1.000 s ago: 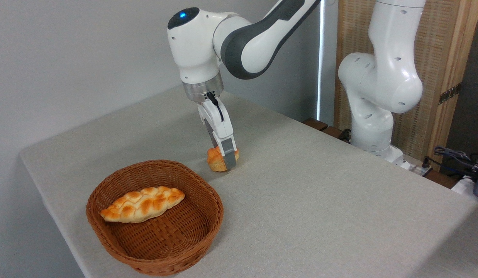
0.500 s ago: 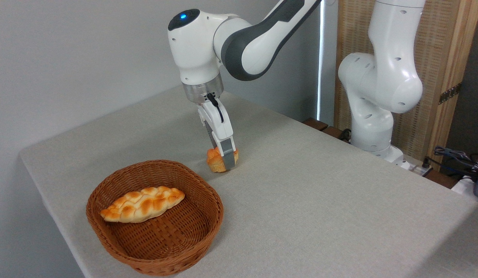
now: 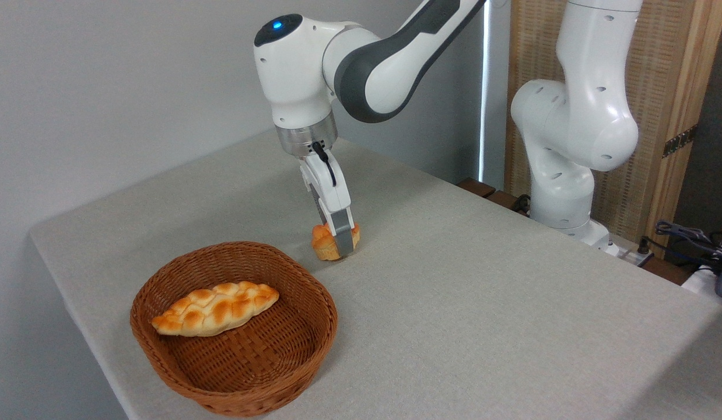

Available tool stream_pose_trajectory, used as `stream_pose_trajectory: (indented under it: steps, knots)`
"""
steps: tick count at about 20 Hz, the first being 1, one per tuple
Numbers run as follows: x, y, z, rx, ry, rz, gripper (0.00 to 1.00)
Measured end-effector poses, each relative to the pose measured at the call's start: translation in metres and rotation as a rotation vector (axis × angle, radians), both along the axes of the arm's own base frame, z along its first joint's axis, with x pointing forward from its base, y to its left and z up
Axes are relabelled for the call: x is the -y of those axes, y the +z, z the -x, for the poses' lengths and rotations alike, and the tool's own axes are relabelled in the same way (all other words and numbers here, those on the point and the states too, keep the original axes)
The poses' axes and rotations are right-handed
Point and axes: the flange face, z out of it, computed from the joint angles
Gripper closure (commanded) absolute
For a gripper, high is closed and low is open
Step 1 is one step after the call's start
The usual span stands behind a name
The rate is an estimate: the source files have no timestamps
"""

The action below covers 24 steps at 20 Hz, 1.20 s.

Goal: Put bread into the basket
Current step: 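Lift the bun and carry it over the wicker basket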

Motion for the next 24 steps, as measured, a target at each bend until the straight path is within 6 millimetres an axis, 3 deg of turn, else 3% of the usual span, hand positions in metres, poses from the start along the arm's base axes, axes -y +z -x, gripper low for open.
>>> stream_pose_trajectory:
  steps: [9,13,20,24]
  knots:
    - [0.000,0.002,0.000,0.004,-0.008,0.002,0.59]
    - [-0.004,0.034,-0.007,-0.035,-0.045,0.004,0.56]
    - [-0.055,0.111,-0.044,0.052,0.021,0.071,0.51]
    - [-0.098,0.132,-0.069,0.183,0.120,0.115,0.47]
